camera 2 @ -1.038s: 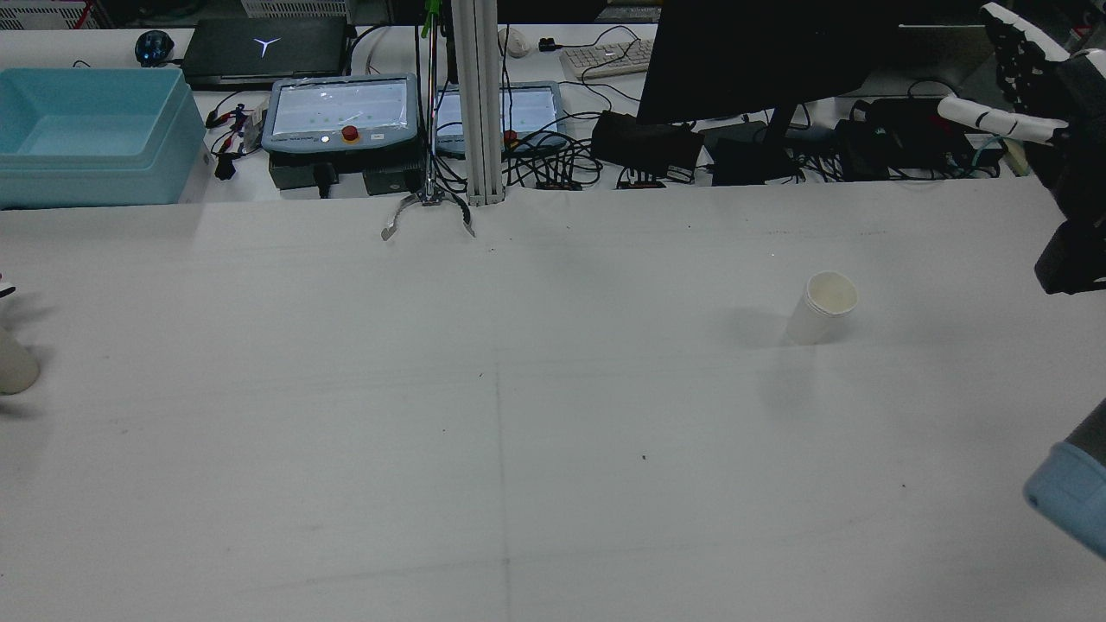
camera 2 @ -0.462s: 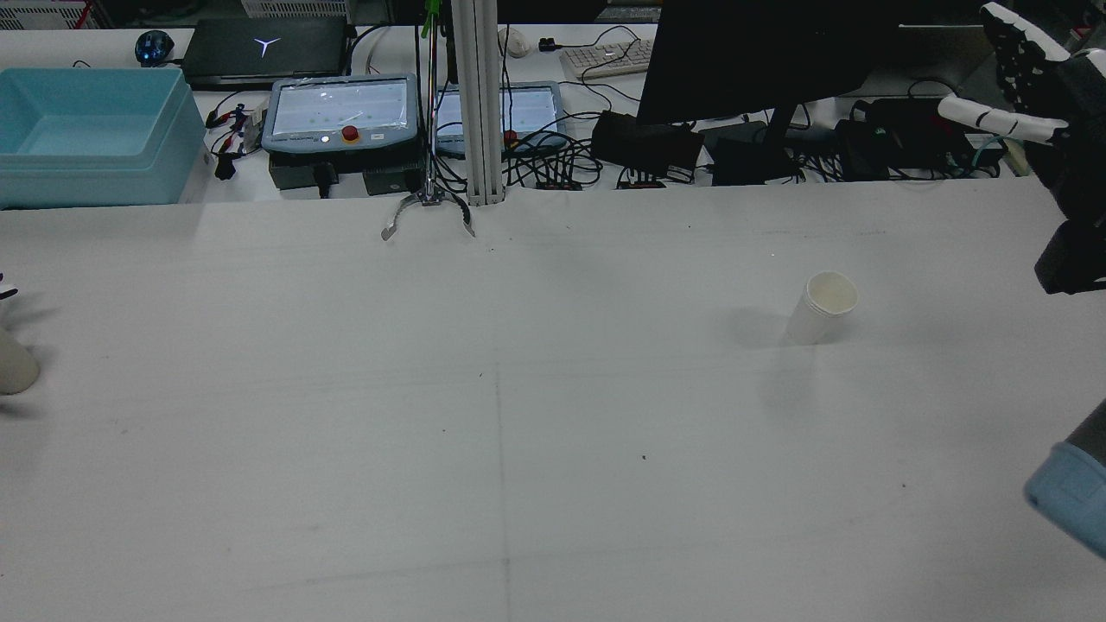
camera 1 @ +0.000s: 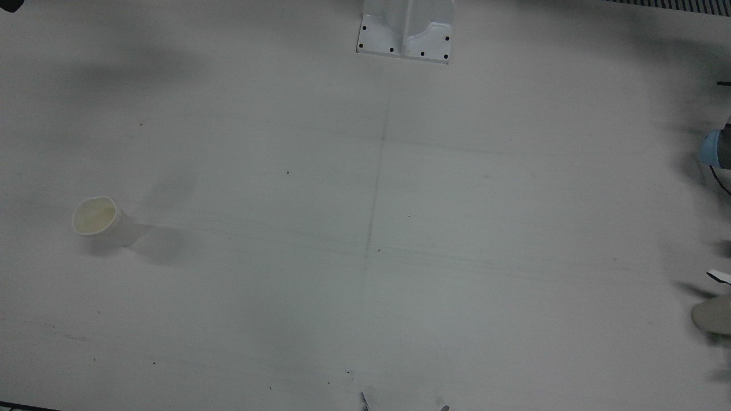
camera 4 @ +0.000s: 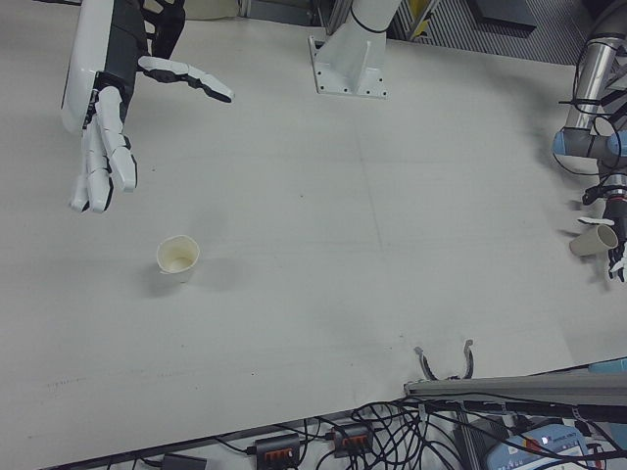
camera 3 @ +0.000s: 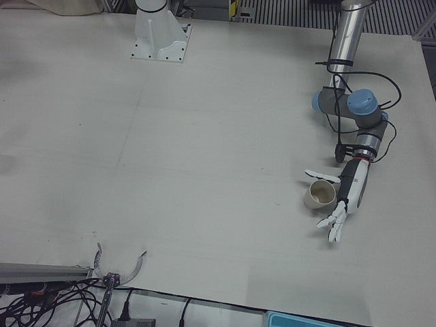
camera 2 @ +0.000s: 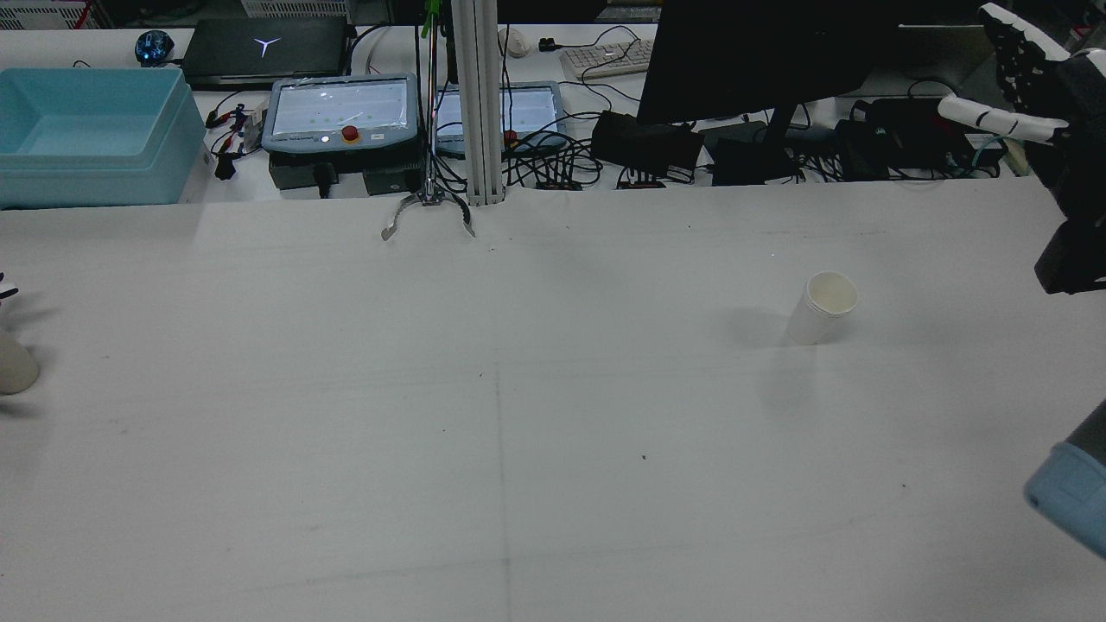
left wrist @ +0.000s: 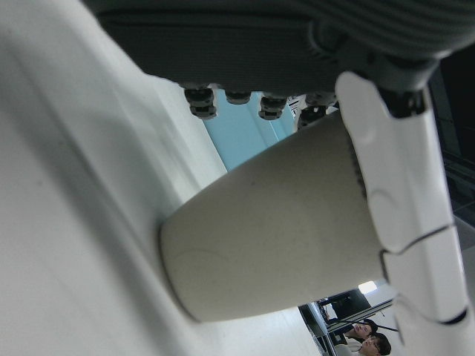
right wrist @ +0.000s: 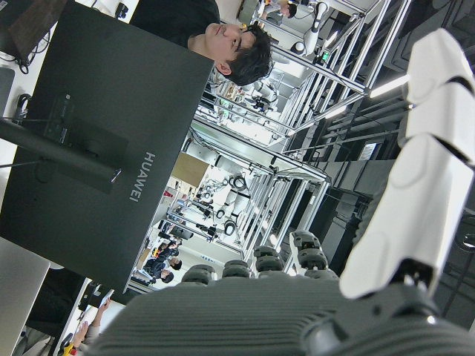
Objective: Pour water
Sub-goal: 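Lift the beige cup off the table with the left hand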
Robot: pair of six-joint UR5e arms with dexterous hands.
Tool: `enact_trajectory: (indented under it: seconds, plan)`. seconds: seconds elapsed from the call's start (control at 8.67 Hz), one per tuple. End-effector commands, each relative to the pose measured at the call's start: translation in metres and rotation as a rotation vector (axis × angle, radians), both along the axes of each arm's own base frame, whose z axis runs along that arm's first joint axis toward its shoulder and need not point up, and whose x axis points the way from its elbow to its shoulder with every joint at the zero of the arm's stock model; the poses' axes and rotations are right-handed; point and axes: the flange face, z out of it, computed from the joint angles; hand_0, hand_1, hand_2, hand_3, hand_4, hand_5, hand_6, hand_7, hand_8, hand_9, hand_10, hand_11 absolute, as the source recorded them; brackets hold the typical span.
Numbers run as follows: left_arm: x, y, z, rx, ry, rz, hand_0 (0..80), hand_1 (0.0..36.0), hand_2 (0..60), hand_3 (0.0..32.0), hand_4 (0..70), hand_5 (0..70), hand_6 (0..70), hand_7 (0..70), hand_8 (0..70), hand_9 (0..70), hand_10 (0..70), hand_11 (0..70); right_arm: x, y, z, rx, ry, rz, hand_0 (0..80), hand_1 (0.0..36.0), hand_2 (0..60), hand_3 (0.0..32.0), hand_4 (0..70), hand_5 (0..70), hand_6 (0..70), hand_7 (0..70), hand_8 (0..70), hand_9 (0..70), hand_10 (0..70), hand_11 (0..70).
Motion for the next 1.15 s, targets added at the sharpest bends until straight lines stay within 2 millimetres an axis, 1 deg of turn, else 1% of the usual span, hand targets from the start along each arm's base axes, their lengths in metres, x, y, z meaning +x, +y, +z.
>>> enact_trajectory:
  seconds: [0.0, 0.12, 0.23, 0.35, 0.46, 0.58, 0.69, 0.81, 0.92, 1.04]
  plan:
    - [0.0002, 0.0002, -0.0004, 0.001, 0.000, 0.003, 55.1, 14.2, 0.0, 0.0, 26.9, 27.8, 2.7, 5.2, 0.0, 0.0, 4.6, 8.5, 0.0000, 0.0000, 0.0000, 0.000, 0.000, 0.000, 47.3, 16.0, 16.1, 0.0, 6.2, 8.6, 4.0, 6.6, 0.1, 2.3, 0.0, 1.6]
    - [0.0002, 0.0002, -0.0004, 0.001, 0.000, 0.003, 55.0, 14.1, 0.0, 0.0, 32.0, 31.6, 2.5, 5.1, 0.0, 0.0, 4.8, 8.6, 0.0000, 0.0000, 0.0000, 0.000, 0.000, 0.000, 47.3, 16.0, 16.0, 0.0, 6.2, 8.6, 4.0, 6.6, 0.0, 2.2, 0.0, 1.6]
    - [0.0002, 0.0002, -0.0004, 0.001, 0.000, 0.003, 55.5, 14.8, 0.0, 0.0, 33.6, 33.7, 2.5, 5.3, 0.0, 0.0, 4.8, 8.7, 0.0000, 0.0000, 0.0000, 0.000, 0.000, 0.000, 47.2, 15.8, 15.8, 0.0, 6.3, 8.6, 4.0, 6.6, 0.0, 2.2, 0.0, 1.6]
    - [0.0006, -0.0003, -0.0017, 0.002, 0.002, 0.004, 56.3, 15.6, 0.0, 0.0, 33.0, 33.3, 2.7, 6.0, 0.0, 0.0, 5.0, 9.0, 0.0000, 0.0000, 0.0000, 0.000, 0.000, 0.000, 47.2, 15.9, 15.8, 0.0, 6.2, 8.6, 4.0, 6.5, 0.0, 2.2, 0.0, 1.6]
    - [0.0006, 0.0000, -0.0013, -0.001, 0.002, 0.005, 58.9, 17.8, 0.0, 0.0, 33.1, 33.9, 3.0, 6.7, 0.0, 0.0, 5.2, 9.5, 0.0000, 0.0000, 0.0000, 0.000, 0.000, 0.000, 47.3, 15.9, 15.8, 0.0, 6.3, 8.7, 4.0, 6.7, 0.1, 2.3, 0.0, 1.6]
    - [0.0008, -0.0004, -0.0023, -0.003, 0.004, 0.006, 62.7, 21.8, 1.7, 0.0, 33.0, 34.6, 3.4, 7.4, 0.0, 0.1, 5.5, 10.3, 0.0002, 0.0000, 0.0000, 0.000, 0.000, 0.002, 47.3, 16.0, 15.8, 0.0, 6.3, 8.8, 4.0, 6.6, 0.1, 2.3, 0.1, 1.7]
    - [0.0005, 0.0001, -0.0016, -0.009, 0.002, 0.006, 62.9, 23.3, 7.6, 0.0, 34.0, 34.4, 3.8, 8.1, 0.0, 0.5, 5.7, 10.7, 0.0000, -0.0003, -0.0006, 0.001, -0.001, 0.002, 47.3, 16.0, 16.0, 0.0, 6.3, 8.8, 4.0, 6.6, 0.0, 2.2, 0.0, 1.6]
    - [0.0004, 0.0003, -0.0013, -0.012, 0.002, 0.006, 62.7, 28.8, 29.4, 0.0, 35.0, 35.1, 4.8, 10.5, 0.2, 1.6, 6.5, 12.1, -0.0005, -0.0012, -0.0026, 0.005, -0.003, 0.002, 47.3, 16.0, 16.1, 0.0, 6.3, 9.1, 4.1, 6.7, 0.0, 2.2, 0.0, 1.6]
    - [0.0004, 0.0002, -0.0016, -0.013, 0.001, 0.006, 60.2, 33.7, 56.0, 0.0, 36.2, 38.1, 5.8, 12.6, 0.9, 2.6, 6.8, 12.7, -0.0007, -0.0013, -0.0026, 0.005, -0.003, 0.000, 47.4, 16.0, 16.1, 0.0, 6.5, 8.9, 4.1, 6.6, 0.0, 2.3, 0.0, 1.6]
    - [-0.0007, -0.0003, -0.0052, -0.019, 0.000, 0.000, 56.3, 36.0, 60.0, 0.0, 38.8, 42.3, 7.6, 16.3, 2.2, 4.8, 7.6, 13.7, -0.0007, -0.0013, -0.0026, 0.005, -0.003, 0.000, 47.3, 16.0, 16.2, 0.0, 6.4, 8.9, 4.1, 6.9, 0.1, 2.3, 0.1, 1.7]
